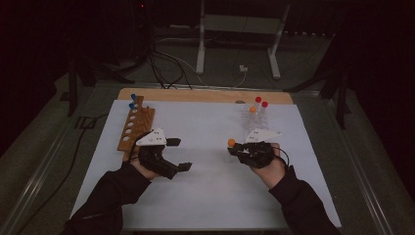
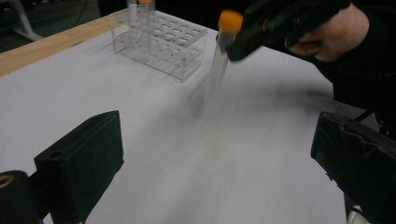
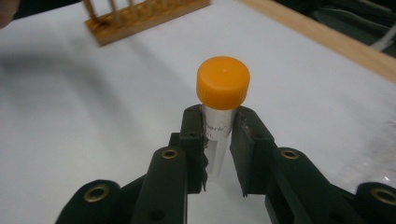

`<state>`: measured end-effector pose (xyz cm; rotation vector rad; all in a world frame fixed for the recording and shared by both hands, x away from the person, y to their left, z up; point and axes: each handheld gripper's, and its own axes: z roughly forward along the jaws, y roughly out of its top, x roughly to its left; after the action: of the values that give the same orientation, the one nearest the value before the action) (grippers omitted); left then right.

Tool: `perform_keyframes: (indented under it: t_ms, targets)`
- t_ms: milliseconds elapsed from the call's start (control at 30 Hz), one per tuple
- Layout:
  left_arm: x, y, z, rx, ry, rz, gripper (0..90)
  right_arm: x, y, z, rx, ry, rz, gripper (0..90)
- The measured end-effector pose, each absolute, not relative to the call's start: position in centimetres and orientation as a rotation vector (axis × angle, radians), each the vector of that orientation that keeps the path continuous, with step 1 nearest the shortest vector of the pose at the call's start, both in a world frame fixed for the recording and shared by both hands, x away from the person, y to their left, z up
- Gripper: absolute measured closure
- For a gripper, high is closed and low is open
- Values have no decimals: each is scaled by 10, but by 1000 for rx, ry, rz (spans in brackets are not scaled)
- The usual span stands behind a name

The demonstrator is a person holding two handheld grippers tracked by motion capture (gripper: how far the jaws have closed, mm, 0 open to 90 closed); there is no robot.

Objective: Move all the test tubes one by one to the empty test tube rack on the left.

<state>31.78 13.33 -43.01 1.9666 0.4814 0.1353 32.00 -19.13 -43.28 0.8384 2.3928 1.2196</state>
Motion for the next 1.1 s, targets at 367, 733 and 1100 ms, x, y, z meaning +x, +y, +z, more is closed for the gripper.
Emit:
perform_keyframes:
  t_ms: [367,733,1100]
  targets:
    - [317,111,-424,1971,384,92,67,304,-172,-443,764,2482,1244,747]
    - [315,91,-424,1981,310,80,233,297,-161,-443,721,2518,1274,747]
    - [320,76,-430,2001,292,103,510,294,-156,-442,698,2537,1285,747]
